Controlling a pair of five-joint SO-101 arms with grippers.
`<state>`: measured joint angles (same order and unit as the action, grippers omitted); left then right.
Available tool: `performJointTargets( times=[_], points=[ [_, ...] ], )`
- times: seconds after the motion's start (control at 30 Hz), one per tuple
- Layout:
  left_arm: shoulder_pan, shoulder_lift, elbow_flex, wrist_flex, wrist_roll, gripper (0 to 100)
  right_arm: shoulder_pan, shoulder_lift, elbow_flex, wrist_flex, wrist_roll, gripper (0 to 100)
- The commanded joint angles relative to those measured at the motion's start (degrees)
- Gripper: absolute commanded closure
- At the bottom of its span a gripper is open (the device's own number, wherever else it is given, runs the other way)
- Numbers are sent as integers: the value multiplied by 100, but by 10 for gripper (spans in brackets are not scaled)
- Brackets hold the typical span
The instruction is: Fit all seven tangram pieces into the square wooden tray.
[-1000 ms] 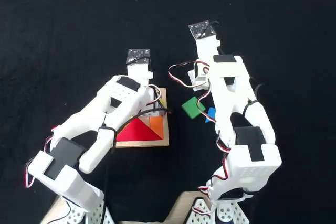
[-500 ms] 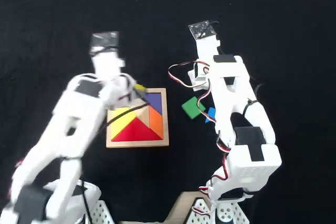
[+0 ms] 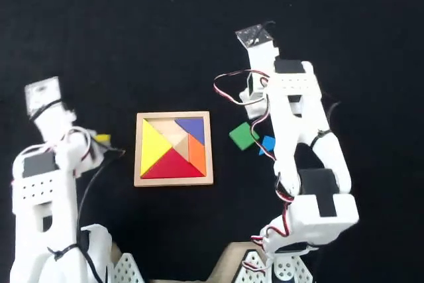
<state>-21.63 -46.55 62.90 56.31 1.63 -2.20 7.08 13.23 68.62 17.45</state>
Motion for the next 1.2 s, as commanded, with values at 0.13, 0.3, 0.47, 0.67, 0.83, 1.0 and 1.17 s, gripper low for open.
performJointTargets(
  times=[0.13,0.3,0.47,0.67,0.83,1.0,1.17],
  points=[
    [-514,-158,1297,-1512,-352,730,-967,-277,127,484,105,717],
    [-505,-167,1446,-1767,-510,730,-1116,-268,576,-35,105,713],
    [-505,-167,1446,-1767,-545,730,-1108,-268,1174,-431,774,714],
    [-505,-167,1455,-1767,-554,730,-958,-259,1455,-862,958,715],
    [-505,-167,1455,-1767,-554,730,-958,233,1358,-1099,976,716],
    [-505,-167,1455,-1767,-554,730,-949,848,637,-501,949,745],
    [-505,-167,1464,-1767,-554,730,-941,989,409,-246,967,890]
  ],
)
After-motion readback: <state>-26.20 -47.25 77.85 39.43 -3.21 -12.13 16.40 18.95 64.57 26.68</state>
